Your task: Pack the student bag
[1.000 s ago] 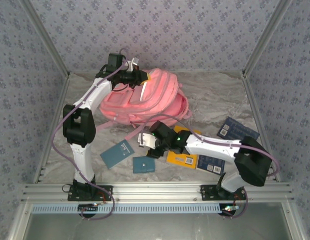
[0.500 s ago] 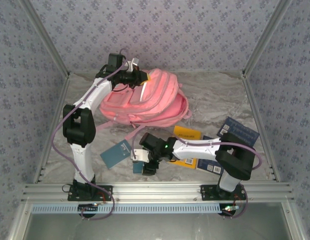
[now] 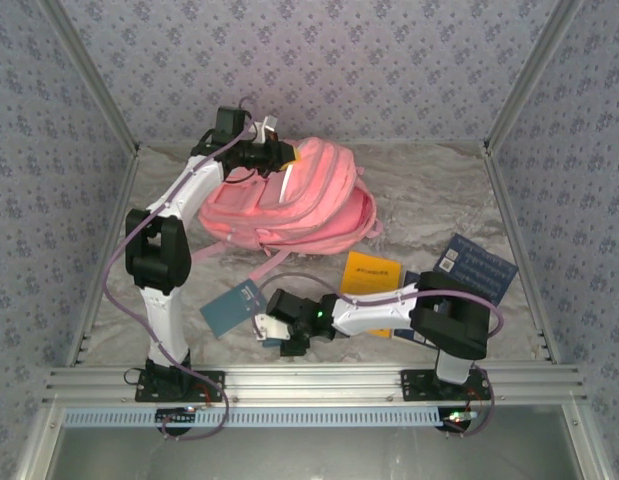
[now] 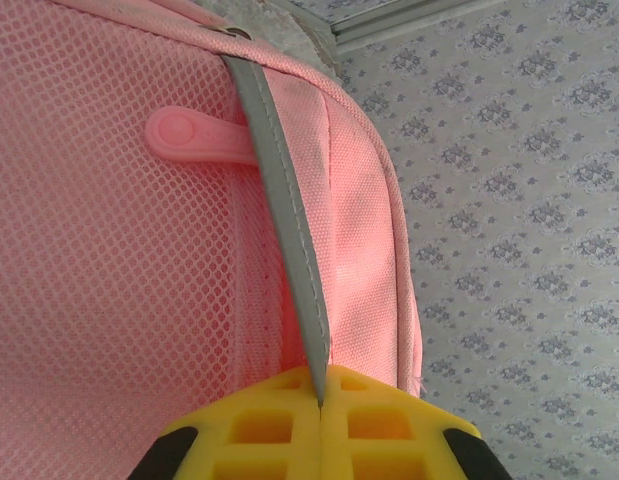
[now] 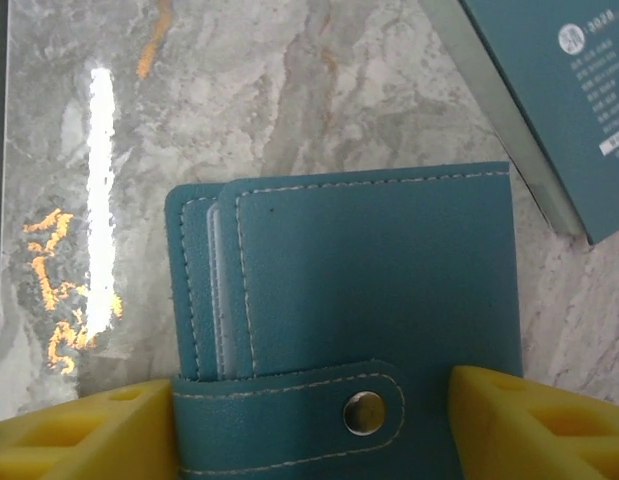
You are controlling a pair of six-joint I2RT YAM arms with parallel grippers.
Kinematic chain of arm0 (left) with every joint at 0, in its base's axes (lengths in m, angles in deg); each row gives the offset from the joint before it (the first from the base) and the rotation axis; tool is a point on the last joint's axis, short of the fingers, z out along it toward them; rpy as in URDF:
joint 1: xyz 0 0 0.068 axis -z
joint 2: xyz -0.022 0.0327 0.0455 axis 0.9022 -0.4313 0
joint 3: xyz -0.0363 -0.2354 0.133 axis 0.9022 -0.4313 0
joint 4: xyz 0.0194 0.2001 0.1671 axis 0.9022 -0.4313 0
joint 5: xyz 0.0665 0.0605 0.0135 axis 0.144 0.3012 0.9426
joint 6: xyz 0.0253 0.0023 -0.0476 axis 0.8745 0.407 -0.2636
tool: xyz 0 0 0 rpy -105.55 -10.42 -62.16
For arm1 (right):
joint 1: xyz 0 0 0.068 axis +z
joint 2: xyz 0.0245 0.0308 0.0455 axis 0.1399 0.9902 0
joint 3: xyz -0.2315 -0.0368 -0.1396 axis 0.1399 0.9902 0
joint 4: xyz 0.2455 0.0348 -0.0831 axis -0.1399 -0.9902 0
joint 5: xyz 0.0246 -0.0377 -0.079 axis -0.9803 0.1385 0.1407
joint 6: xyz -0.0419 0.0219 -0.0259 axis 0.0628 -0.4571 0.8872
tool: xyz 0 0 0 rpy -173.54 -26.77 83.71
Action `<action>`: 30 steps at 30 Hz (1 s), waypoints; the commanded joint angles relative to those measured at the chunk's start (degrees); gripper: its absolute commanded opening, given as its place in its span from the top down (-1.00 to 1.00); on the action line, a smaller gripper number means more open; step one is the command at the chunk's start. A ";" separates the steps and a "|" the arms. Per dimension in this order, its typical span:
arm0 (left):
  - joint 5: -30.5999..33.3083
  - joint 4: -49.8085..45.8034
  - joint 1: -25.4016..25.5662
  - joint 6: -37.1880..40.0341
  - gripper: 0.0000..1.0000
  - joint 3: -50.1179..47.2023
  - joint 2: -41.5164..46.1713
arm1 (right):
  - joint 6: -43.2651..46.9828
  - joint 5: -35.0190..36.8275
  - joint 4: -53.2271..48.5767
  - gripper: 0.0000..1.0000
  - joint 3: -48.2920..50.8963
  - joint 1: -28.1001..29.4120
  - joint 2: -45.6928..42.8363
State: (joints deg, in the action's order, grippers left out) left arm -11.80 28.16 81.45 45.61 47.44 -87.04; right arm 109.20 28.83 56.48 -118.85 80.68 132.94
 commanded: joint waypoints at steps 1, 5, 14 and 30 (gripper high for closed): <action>-0.14 0.53 -0.21 0.65 1.00 0.04 1.61 | 1.15 13.45 0.93 -0.10 2.69 0.40 6.34; -0.32 0.61 -0.17 0.56 1.00 0.09 1.46 | 1.99 16.29 4.99 0.39 4.99 1.38 3.70; -0.54 0.72 -0.03 0.50 1.00 0.13 1.43 | -0.37 12.50 6.94 0.73 6.97 -0.46 -6.73; -2.87 -0.68 1.20 0.99 1.00 3.15 4.01 | -14.49 12.44 13.79 1.00 14.44 -8.56 -35.14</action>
State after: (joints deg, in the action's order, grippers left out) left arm -11.89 27.29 82.58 46.02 47.63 -87.04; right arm 100.02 40.55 67.49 -105.75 73.30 102.88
